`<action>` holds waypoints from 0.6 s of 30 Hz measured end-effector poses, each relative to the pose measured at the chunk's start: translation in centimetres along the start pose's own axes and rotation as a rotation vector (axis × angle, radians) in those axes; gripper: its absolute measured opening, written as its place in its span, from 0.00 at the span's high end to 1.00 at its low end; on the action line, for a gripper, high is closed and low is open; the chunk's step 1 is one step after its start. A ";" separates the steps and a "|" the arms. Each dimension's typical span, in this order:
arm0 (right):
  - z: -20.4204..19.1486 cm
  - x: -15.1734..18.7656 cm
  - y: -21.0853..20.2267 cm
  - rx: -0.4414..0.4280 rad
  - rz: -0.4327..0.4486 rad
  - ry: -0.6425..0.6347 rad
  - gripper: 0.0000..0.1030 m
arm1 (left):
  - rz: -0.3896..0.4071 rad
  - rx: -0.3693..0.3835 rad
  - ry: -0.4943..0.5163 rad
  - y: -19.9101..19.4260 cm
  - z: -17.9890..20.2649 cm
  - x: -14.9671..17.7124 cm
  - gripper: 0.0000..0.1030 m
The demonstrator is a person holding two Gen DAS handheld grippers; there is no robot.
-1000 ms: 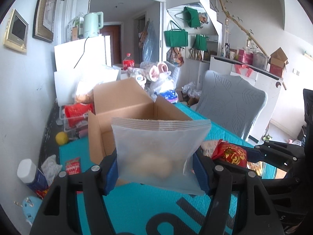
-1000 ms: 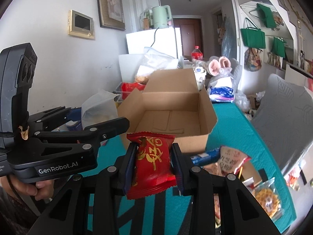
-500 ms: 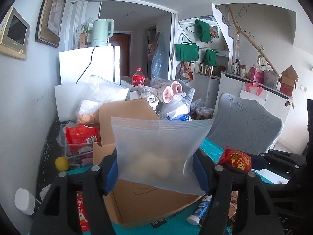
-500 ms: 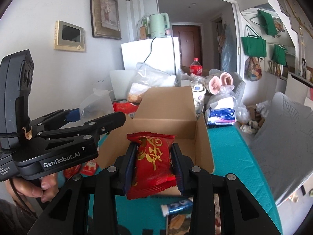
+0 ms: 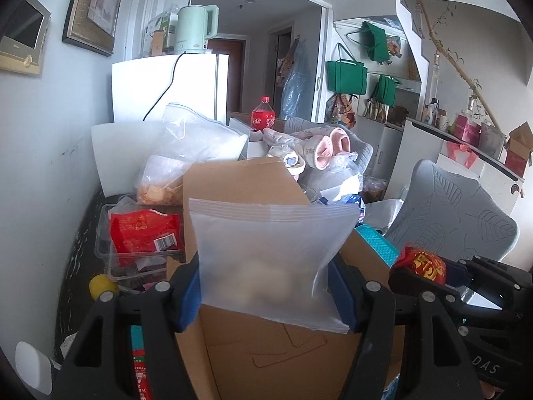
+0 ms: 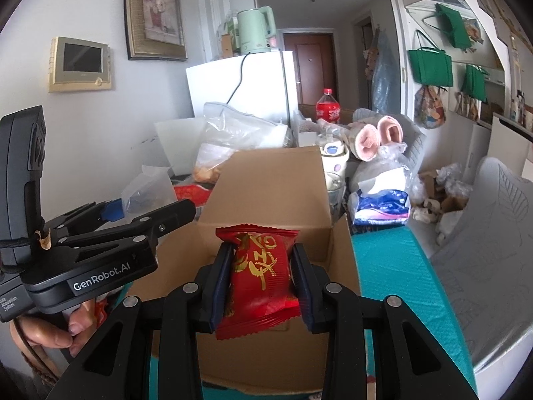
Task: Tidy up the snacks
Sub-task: 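Carry the zip bag and red candy packet into the cardboard box with both tools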
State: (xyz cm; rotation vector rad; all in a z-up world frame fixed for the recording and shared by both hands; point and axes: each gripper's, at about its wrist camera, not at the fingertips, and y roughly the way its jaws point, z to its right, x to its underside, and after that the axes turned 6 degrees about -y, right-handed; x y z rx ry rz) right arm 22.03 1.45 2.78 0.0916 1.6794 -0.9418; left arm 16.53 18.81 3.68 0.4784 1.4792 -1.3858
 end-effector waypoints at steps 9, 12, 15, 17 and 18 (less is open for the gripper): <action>1.6 0.7 5.2 0.011 -0.048 0.035 0.66 | -0.087 -0.087 0.026 4.5 -0.6 1.7 0.37; 2.3 1.4 7.1 -0.015 -0.100 0.069 0.66 | -0.123 -0.111 0.040 6.0 -0.7 2.3 0.37; 2.7 2.1 8.7 -0.016 -0.144 0.072 0.66 | -0.169 -0.132 0.062 7.6 -0.5 3.3 0.37; 2.8 2.6 9.6 -0.008 -0.184 0.071 0.66 | -0.196 -0.137 0.064 8.4 -0.4 3.8 0.36; 2.8 2.9 9.8 -0.010 -0.194 0.070 0.66 | -0.210 -0.140 0.065 8.8 -0.4 4.0 0.37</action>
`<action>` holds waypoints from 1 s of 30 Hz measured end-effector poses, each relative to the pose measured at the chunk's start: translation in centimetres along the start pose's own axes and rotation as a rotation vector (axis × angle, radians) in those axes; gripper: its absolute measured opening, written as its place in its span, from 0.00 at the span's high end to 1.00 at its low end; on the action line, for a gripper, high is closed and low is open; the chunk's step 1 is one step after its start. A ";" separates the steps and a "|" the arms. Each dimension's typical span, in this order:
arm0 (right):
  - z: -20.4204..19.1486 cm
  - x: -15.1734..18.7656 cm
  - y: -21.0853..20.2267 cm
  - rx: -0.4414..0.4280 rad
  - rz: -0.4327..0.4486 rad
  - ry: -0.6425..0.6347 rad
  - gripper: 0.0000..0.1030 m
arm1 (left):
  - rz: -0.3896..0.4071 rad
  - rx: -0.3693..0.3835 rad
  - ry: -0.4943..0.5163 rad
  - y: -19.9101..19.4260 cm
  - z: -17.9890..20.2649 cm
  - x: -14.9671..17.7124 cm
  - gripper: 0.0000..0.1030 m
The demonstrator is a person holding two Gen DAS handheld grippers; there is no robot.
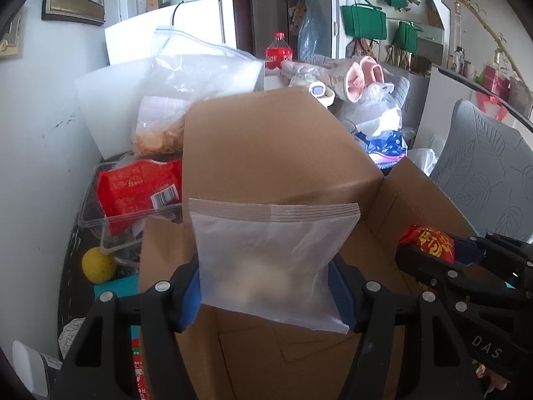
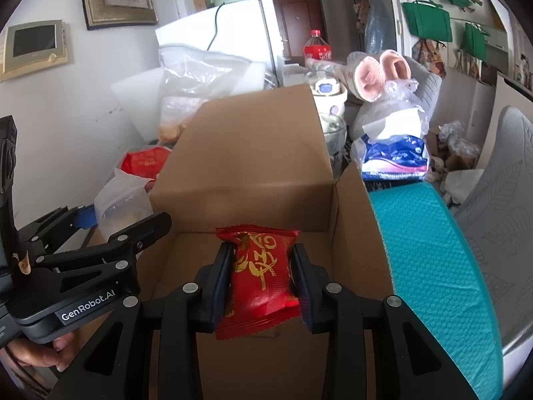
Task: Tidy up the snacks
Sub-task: 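Carry the zip bag and red candy packet into the cardboard box with both tools, then open both tools to drop the zip bag and candy packet in the box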
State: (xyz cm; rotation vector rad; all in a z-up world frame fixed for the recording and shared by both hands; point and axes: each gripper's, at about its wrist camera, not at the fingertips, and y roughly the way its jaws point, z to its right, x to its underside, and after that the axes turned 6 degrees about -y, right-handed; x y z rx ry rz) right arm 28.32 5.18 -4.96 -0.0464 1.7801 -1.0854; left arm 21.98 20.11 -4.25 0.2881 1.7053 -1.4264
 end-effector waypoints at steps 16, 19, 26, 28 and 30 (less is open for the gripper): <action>0.1 0.3 0.6 0.093 -0.055 -0.012 0.54 | -0.138 -0.059 -0.073 2.8 -0.6 0.3 0.35; 0.3 0.3 0.2 0.108 -0.050 -0.006 0.50 | -0.148 -0.065 -0.082 2.9 -0.8 0.2 0.35; 0.4 0.5 -1.1 0.142 -0.031 0.009 0.50 | -0.135 -0.053 -0.069 1.9 -0.4 0.2 0.35; 0.5 0.6 -1.7 0.146 -0.023 0.015 0.50 | -0.122 -0.045 -0.065 1.3 -0.2 0.1 0.35; 0.5 0.7 -2.3 0.153 -0.013 0.022 0.50 | -0.106 -0.036 -0.058 0.6 0.1 0.0 0.35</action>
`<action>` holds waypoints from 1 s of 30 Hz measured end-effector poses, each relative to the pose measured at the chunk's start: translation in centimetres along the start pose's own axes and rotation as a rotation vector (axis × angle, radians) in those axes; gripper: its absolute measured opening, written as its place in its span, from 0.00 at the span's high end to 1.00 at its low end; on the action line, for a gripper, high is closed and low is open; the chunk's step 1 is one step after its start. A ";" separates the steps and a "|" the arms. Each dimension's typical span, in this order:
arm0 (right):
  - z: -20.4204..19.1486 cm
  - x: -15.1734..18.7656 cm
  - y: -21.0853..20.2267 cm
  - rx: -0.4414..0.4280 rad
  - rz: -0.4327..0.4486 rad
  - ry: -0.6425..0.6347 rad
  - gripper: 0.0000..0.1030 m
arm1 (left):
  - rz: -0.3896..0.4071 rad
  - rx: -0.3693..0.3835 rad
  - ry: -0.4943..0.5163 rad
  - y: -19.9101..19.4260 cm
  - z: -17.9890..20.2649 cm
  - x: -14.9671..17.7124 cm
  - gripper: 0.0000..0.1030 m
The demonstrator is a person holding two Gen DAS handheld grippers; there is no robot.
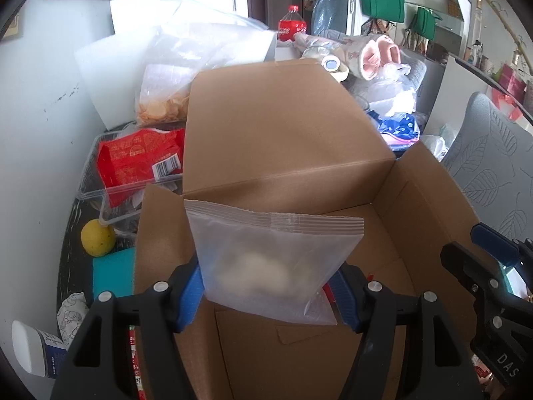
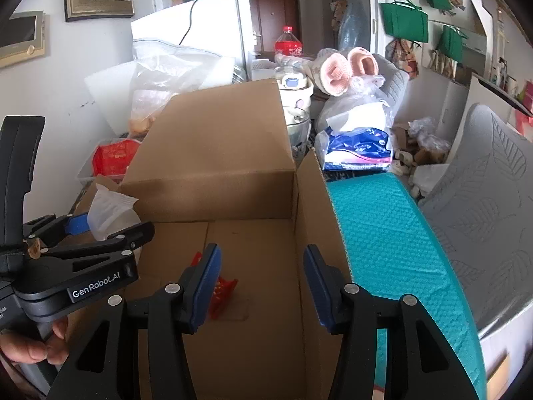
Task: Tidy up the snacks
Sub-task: 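Open both tools to drop the zip bag and candy packet in the box, then move both tools back over the snack pile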
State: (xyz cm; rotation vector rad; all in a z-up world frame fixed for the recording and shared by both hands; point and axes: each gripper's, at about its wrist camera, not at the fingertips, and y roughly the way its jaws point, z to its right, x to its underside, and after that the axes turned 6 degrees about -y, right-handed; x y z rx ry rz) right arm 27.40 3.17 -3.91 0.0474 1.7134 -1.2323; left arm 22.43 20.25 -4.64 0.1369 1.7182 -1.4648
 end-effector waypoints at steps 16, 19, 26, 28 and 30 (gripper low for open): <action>0.4 -0.2 -4.8 0.073 0.044 0.007 0.50 | 0.085 0.003 0.043 -3.6 1.4 0.1 0.22; 0.5 0.0 -5.8 0.081 0.057 0.008 0.50 | 0.098 0.033 0.068 -4.7 2.1 0.3 0.22; 1.2 1.1 -9.0 0.150 0.083 0.021 0.50 | 0.123 0.111 0.143 -7.2 4.6 1.4 0.22; 1.5 1.6 -10.1 0.176 0.089 0.023 0.50 | 0.124 0.138 0.164 -7.8 5.4 1.8 0.22; 1.8 2.0 -11.1 0.201 0.093 0.027 0.50 | 0.129 0.158 0.180 -8.4 6.1 2.2 0.22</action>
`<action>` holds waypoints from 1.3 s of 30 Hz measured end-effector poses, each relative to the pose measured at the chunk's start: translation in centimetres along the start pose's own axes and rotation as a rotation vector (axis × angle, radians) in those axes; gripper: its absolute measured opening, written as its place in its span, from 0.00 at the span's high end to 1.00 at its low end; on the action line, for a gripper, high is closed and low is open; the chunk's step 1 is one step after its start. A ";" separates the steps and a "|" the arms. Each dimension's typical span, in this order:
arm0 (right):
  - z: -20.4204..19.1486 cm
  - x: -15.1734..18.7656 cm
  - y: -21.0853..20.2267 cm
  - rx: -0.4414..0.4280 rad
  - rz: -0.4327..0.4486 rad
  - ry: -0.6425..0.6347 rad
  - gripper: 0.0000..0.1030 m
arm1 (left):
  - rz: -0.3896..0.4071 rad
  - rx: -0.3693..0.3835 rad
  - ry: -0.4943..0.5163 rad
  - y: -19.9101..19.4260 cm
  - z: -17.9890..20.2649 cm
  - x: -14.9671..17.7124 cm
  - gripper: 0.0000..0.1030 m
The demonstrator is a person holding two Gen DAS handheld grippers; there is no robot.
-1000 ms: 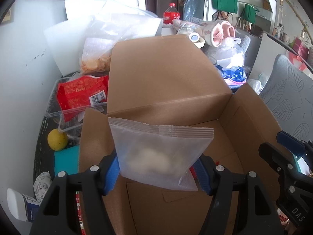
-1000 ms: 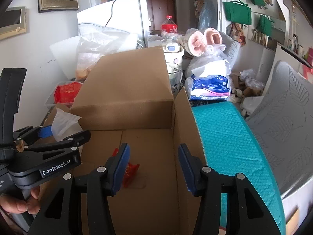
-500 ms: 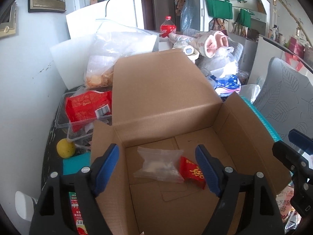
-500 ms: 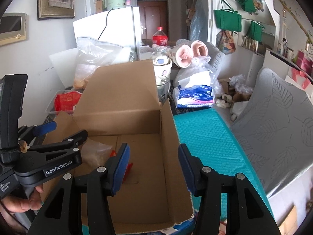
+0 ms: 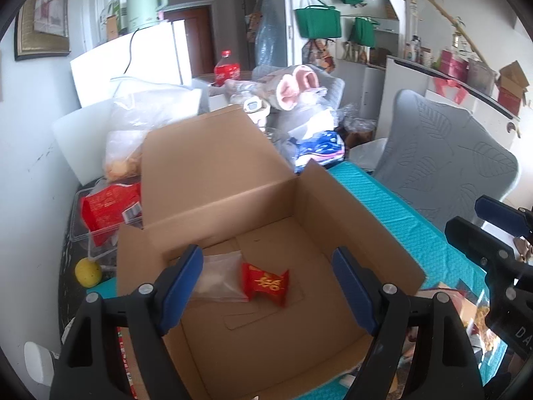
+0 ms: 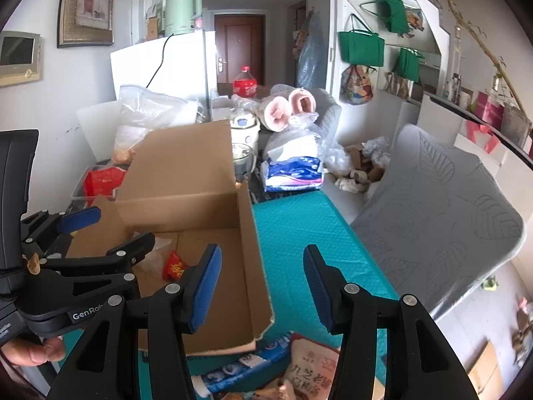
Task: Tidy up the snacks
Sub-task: 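Move both tools back over the snack pile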
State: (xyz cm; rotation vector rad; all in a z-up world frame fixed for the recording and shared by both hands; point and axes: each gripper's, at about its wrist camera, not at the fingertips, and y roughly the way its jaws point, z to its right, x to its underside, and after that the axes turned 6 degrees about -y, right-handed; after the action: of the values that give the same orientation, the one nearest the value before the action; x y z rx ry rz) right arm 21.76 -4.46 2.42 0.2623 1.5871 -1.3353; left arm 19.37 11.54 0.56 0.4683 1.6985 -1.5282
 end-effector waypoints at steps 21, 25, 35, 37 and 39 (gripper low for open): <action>5.0 6.9 -9.7 0.205 0.018 0.137 0.50 | 0.021 0.245 0.197 -5.3 9.7 4.2 0.22; 5.7 8.4 -10.9 0.230 0.005 0.165 0.50 | 0.007 0.278 0.249 -6.0 11.7 5.6 0.22; 7.5 12.5 -12.5 0.276 -0.048 0.218 0.47 | -0.019 0.362 0.306 -6.4 14.3 7.7 0.22; 7.7 13.1 -12.7 0.273 -0.056 0.220 0.47 | -0.036 0.391 0.297 -6.3 14.5 7.9 0.22; 7.9 13.7 -12.8 0.266 -0.066 0.221 0.47 | -0.061 0.412 0.291 -6.0 14.7 8.1 0.22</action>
State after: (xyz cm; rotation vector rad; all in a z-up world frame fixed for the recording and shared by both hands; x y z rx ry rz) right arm 10.61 -21.38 0.59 0.5407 1.6072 -1.6154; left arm 14.54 -5.54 -1.01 0.8959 1.6172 -1.9406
